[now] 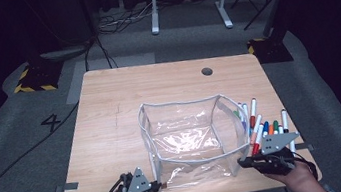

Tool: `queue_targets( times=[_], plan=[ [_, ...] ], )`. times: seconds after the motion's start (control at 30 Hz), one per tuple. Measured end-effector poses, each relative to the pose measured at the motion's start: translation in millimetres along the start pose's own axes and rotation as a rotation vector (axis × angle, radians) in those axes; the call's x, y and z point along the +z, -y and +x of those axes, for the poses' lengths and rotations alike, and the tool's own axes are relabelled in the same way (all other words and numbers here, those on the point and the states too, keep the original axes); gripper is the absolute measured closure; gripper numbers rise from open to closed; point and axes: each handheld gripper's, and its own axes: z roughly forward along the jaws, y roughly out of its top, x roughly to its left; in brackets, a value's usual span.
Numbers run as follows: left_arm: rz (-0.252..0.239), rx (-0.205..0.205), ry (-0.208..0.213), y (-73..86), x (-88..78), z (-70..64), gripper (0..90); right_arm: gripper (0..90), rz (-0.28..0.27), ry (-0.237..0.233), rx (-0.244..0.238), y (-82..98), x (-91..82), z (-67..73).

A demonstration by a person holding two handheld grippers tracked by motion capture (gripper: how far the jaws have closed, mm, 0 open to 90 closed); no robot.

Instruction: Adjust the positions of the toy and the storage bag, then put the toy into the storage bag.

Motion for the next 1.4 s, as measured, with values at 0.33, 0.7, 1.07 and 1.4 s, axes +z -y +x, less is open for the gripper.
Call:
queue_targets(
  times=[0.33, 0.7, 1.07, 1.4],
  plan=[
    [-0.062, -0.101, 0.048, 9.3, -15.2, 21.9, 51.0, 69.3, -0.029, 0.0, 0.006, 4.0, -20.6, -3.4],
    [-0.073, -0.176, -0.086, 16.2, -22.7, 59.1, 37.4, 64.3, -0.052, 0.121, 0.068, 17.3, -52.0, -30.2],
    [0.058, -0.233, -0.171, 18.7, 13.5, 97.3, 32.2, 58.2, 0.054, 0.305, 0.135, 31.0, -66.0, -67.5],
    [0.15, -0.256, -0.179, 26.0, 27.9, 106.4, 31.1, 50.7, 0.198, 0.417, 0.299, 68.3, -76.4, -99.9]
  ],
)
